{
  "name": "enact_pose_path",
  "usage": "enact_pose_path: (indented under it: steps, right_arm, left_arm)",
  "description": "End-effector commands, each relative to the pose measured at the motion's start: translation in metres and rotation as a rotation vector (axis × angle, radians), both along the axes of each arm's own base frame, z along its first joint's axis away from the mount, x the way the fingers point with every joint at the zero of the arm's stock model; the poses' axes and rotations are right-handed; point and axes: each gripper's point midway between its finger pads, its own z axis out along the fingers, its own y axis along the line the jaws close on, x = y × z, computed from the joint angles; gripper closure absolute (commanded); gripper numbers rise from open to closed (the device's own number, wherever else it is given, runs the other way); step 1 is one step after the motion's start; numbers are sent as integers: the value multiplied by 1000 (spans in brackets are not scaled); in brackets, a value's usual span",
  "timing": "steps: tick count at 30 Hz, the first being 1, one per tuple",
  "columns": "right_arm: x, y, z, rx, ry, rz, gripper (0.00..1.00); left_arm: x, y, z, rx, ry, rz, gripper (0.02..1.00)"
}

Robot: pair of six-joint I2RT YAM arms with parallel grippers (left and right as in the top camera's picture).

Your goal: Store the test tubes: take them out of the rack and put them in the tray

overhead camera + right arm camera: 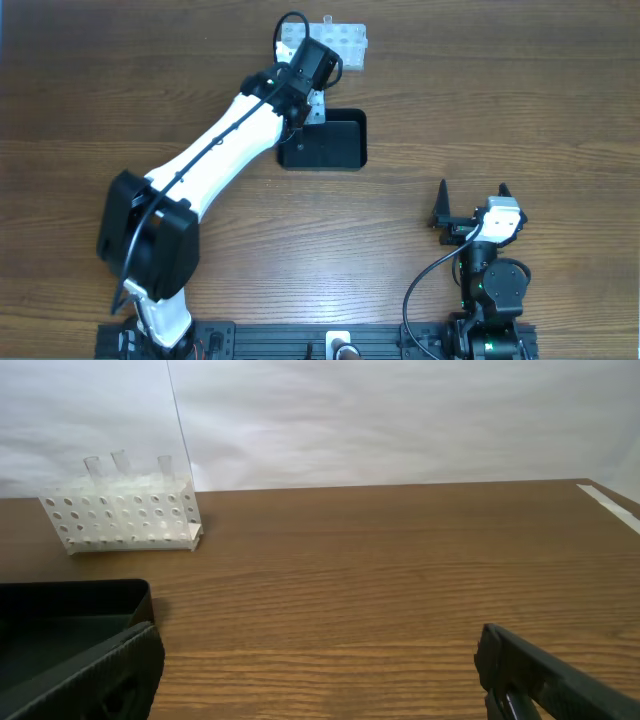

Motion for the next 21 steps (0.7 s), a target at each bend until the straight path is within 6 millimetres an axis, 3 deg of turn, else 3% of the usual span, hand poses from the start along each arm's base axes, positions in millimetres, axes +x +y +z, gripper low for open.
enact_pose_path:
  steps: [1,14,21]
  right_arm:
    - [0,-3,-4,3,10,-17,7]
    - [0,-3,-4,4,10,-17,9]
    - [0,-3,-4,4,10,-17,7]
  left_arm:
    - [5,13,-25,56,30,40,840]
    - [8,25,-60,95,90,65,803]
    - [20,23,-55,87,43,71,678]
